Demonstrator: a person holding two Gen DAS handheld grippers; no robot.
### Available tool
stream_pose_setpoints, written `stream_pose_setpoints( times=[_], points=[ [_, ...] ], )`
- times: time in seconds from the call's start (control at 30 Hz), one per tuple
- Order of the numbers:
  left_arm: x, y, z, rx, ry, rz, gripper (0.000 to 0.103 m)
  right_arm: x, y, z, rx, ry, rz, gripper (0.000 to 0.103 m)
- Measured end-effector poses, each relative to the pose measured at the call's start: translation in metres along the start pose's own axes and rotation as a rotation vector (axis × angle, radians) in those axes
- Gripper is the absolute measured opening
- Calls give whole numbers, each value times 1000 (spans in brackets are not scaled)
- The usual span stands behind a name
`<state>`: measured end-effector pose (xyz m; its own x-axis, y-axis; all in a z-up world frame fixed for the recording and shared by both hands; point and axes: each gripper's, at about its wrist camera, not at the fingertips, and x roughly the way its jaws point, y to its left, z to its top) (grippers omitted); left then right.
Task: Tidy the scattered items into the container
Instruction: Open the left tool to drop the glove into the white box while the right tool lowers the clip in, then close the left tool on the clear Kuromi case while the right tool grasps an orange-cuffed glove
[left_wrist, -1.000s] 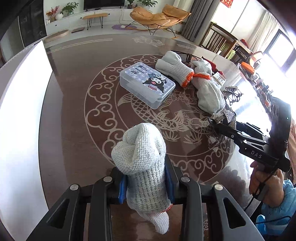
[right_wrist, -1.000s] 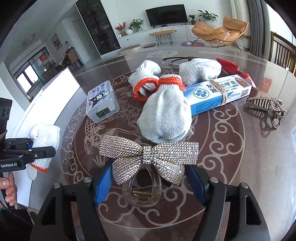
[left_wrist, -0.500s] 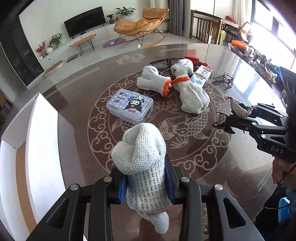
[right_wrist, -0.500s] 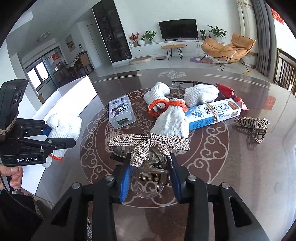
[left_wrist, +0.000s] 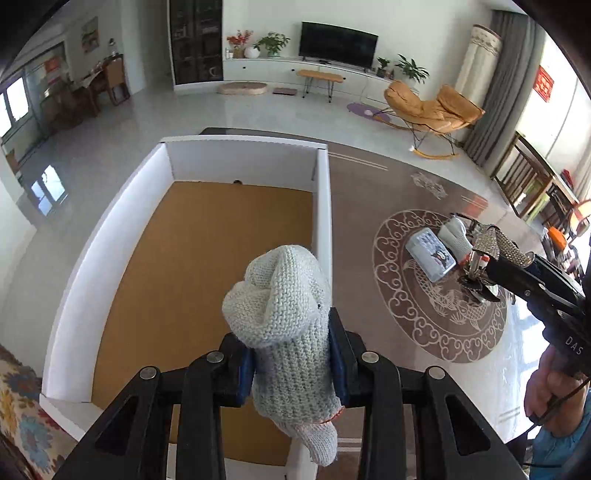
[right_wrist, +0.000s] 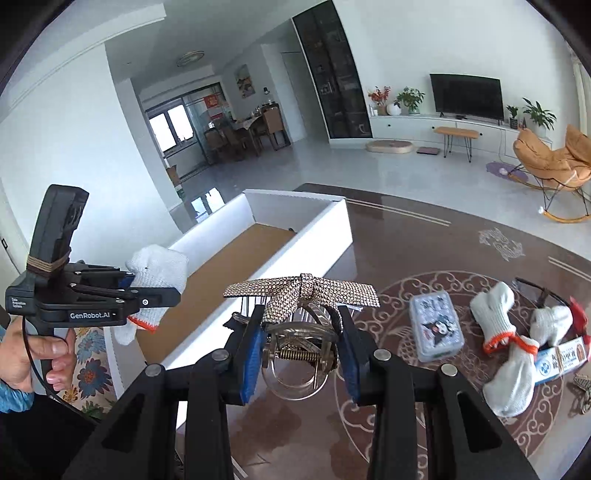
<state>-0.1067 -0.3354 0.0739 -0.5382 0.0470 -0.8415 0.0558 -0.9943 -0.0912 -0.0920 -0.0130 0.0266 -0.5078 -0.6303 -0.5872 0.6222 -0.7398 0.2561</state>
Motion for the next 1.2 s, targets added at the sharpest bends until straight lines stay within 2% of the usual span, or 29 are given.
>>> stream_pose_setpoints(
  times=[0.1, 0.17, 0.23, 0.3, 0.33, 0.4, 0.43, 0.53, 0.6, 0.7, 0.83, 0.93, 1.0, 1.1, 1.2],
  points=[
    [14, 58, -6, -114, 20, 92, 34, 50, 57, 35, -91, 28, 76, 37],
    [28, 82, -16, -167, 54, 136, 34, 92, 92, 45, -148, 97, 119, 37],
    [44, 100, -26, -237, 101, 141, 37, 130, 116, 44, -186, 161, 126, 37],
    [56, 115, -36, -321, 158, 114, 43, 167, 127, 36, -188, 258, 147, 38],
    [60, 122, -39, -356, 175, 115, 46, 182, 127, 32, -169, 304, 137, 40],
    [60, 128, -43, -382, 176, 156, 81, 200, 123, 24, -112, 359, 148, 51],
    [58, 129, -44, -382, 167, 174, 87, 203, 120, 23, -90, 365, 151, 59],
    [53, 125, -41, -375, 137, 202, 91, 193, 110, 21, -41, 331, 173, 61],
    [47, 119, -38, -366, 111, 195, 98, 180, 106, 20, -24, 307, 181, 61],
    [35, 95, -25, -295, 68, 177, 99, 139, 90, 6, 10, 226, 200, 61],
    [23, 28, -6, -90, 21, 155, 99, 77, 35, -45, 78, 137, 142, 61],
    [28, -39, 8, 98, 15, 131, 99, 25, -31, -96, 175, 87, 55, 61],
    [39, -81, 13, 186, 48, 98, 99, -8, -77, -127, 246, 61, -10, 61],
    [66, -135, 21, 234, 119, 37, 99, -44, -142, -153, 304, 50, -143, 61],
    [72, -181, 11, 297, 125, 40, 99, -53, -193, -156, 329, 83, -256, 61]
  ],
)
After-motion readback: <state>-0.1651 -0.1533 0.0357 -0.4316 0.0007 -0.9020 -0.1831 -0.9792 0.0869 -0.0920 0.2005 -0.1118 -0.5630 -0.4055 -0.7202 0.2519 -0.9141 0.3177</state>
